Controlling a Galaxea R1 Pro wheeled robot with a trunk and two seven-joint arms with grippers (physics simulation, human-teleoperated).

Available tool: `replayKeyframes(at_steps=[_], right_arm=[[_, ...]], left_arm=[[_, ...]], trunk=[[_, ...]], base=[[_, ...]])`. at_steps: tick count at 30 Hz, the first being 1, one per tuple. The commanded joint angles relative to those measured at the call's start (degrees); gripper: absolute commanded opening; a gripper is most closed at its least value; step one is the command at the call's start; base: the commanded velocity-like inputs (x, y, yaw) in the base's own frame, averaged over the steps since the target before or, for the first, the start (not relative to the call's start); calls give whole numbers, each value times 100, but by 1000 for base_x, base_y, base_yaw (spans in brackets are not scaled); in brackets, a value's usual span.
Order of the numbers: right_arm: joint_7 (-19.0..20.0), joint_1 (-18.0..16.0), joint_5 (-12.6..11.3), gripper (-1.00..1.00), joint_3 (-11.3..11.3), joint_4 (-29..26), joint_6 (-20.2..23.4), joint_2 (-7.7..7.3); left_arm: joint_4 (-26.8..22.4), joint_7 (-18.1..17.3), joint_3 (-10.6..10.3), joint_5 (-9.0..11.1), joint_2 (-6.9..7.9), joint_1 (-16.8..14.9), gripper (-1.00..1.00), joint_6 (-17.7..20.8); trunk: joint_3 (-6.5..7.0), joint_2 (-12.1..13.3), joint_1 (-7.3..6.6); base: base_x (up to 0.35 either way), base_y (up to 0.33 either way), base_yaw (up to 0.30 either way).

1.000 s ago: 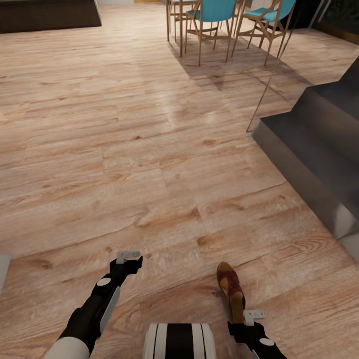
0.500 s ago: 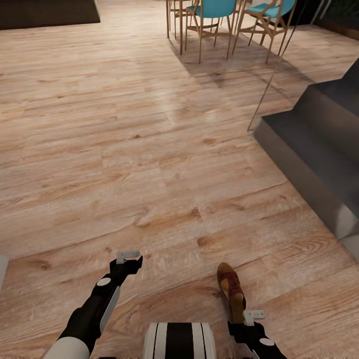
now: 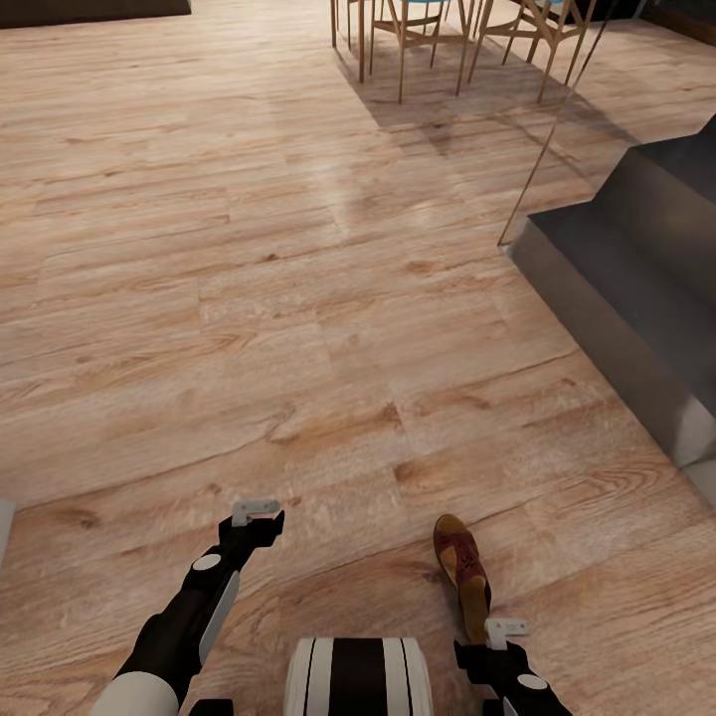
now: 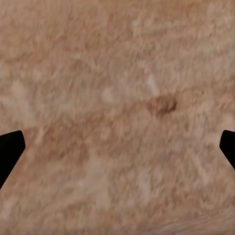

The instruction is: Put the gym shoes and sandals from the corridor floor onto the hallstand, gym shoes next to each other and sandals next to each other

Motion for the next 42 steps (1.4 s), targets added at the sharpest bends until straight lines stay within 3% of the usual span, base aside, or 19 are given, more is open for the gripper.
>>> replayKeyframes(at_steps=[1, 21, 22, 42], right_arm=[[-2, -1, 0, 100, -1, -3, 0, 0], [-2, -1, 0, 100, -1, 6, 1, 0], [-2, -1, 0, -100, -1, 7, 1, 0], [-3, 0, 0, -100, 6, -3, 1, 0]], left_arm=[[-10, 0, 8, 13, -3, 0, 100, 33], [-10, 0, 8, 13, -3, 0, 100, 33], [-10, 0, 8, 13, -3, 0, 100, 33], [-10, -4, 8, 16, -3, 2, 100, 33]], trunk=[[-4, -1, -1], [-6, -1, -1], [-6, -1, -1], [-6, -1, -1]], base=[[0, 0, 0], [42, 0, 0], [3, 0, 0], [0, 0, 0]])
